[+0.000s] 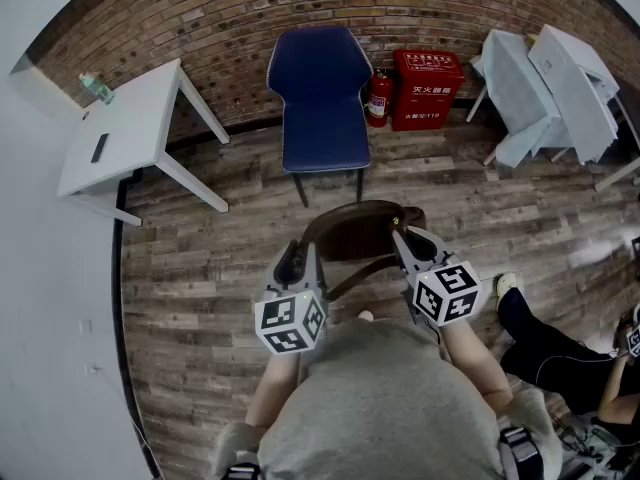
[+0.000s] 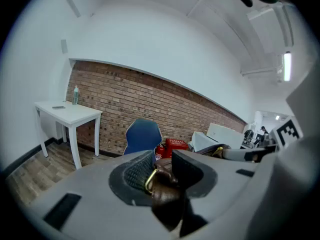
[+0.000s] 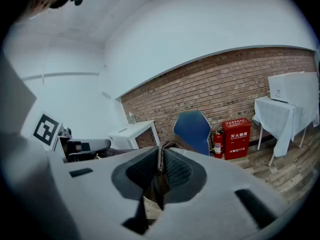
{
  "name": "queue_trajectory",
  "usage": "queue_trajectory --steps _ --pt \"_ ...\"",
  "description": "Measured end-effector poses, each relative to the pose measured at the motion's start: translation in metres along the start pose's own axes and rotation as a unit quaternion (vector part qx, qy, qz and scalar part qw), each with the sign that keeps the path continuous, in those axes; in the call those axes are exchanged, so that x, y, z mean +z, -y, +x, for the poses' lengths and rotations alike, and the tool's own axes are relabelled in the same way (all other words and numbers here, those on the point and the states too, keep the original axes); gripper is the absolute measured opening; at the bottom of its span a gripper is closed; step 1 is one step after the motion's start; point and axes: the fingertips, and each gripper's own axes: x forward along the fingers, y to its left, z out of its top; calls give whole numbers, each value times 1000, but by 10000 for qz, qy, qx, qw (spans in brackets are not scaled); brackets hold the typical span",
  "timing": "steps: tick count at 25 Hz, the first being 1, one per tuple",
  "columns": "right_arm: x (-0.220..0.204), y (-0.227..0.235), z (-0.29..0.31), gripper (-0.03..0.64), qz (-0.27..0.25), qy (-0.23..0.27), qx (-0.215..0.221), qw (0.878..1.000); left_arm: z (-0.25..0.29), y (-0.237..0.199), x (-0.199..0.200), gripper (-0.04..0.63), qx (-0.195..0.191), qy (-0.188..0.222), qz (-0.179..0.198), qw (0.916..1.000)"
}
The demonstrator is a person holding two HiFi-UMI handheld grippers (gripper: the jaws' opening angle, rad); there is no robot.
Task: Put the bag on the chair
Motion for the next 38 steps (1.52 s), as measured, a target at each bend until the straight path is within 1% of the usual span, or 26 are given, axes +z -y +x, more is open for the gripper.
queue_trajectory --steps 3,8,13,17,23,30,34,38 --pt "1 2 -3 26 -57 34 -29 10000 -5 4 4 110 29 120 19 9999" --pt "4 3 -4 26 -172 50 4 9998 -4 11 11 107 64 260 -94 9996" --pt "3 6 -10 26 -130 60 7 9999 -7 16 11 106 62 284 -62 9996" --pt "5 6 -12 26 -9 125 112 9999 -9 15 10 106 118 289 -60 9995" --pt "13 5 -8 26 20 148 145 9998 -9 12 19 106 169 405 -65 9990" --pt "16 0 8 26 22 95 216 9997 0 -3 25 106 293 478 -92 9984" --pt "24 5 28 26 4 71 233 9997 18 -15 30 106 348 480 -169 9981" --pt "39 13 61 26 -17 71 237 9997 45 -31 41 106 384 491 -182 9979"
